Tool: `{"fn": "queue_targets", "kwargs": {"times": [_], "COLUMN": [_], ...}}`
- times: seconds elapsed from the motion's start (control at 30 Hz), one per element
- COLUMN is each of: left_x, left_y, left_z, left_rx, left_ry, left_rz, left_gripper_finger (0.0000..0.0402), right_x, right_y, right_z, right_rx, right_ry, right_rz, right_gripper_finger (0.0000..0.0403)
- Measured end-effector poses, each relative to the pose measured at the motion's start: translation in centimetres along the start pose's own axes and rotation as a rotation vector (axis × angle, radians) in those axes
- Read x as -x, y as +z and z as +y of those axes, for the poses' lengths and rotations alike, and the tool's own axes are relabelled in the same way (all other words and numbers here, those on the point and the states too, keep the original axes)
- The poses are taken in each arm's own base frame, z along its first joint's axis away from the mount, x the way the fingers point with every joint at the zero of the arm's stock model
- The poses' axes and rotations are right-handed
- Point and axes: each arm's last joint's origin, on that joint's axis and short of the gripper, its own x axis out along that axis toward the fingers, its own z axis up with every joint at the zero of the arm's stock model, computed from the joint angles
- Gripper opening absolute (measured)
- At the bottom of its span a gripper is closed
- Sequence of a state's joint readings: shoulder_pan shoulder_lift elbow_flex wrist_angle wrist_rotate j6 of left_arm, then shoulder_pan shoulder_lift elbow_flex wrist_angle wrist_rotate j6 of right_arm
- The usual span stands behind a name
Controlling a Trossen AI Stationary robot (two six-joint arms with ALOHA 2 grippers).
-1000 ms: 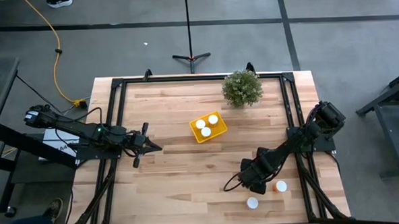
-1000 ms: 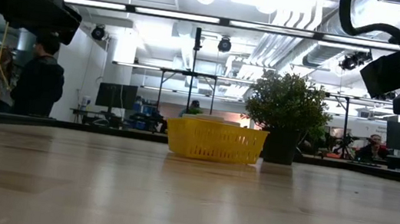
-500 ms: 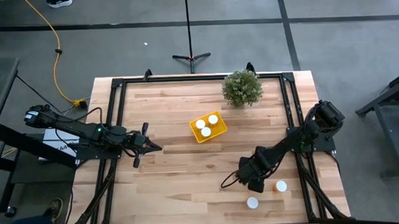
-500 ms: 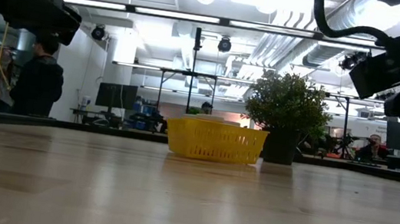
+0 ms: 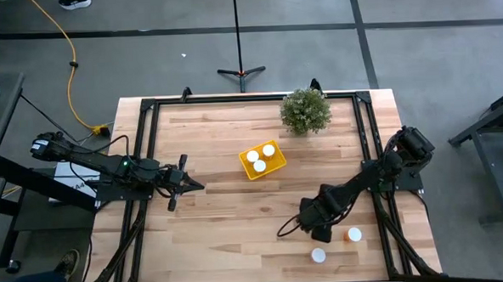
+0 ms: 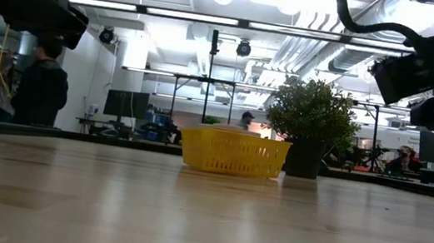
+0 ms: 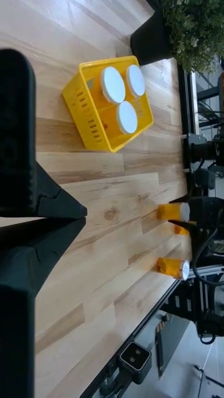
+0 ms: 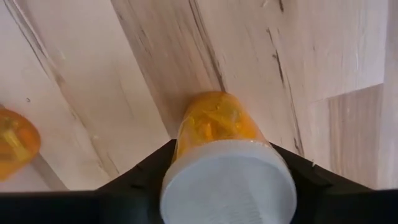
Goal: Pick and place pill bottles into a basket
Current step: Put the orange pill bottle into the yellow bin
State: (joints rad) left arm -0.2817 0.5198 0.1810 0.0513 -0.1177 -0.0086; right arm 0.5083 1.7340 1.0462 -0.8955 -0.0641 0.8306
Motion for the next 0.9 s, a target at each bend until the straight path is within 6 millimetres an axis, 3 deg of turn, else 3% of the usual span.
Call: {"fn": "queue_targets", "kwargs": {"times": [0.23, 0.37, 0.63, 0.9], "left_x": [0.00, 0.00, 0.00, 0.00], "left_y": [0.00, 0.00, 0.00, 0.00], "left_z": [-0.01, -0.01, -0.01, -0.01], "left_rx": [0.000, 0.000, 0.001, 0.001], "left_ry": [-0.002, -0.003, -0.003, -0.003], "left_rz": [0.000, 0.000, 0.000, 0.000], "left_gripper_finger": [0.0046, 0.0046, 0.0046, 0.0046], "right_x": [-0.01, -0.01, 0.00, 0.00], "right_y": [0.09, 0.20, 0.26, 0.29], "right_z": [-0.02, 0.10, 0.14, 0.17], "right_rx": [0.000, 0.002, 0.020, 0.029], "right_ry": [-0.016, -0.004, -0.002, 0.000], "right_rz": [-0.023, -0.036, -0.043, -0.047], "right_gripper_finger": [0.0262, 0.0274, 0.0272, 0.0226]}}
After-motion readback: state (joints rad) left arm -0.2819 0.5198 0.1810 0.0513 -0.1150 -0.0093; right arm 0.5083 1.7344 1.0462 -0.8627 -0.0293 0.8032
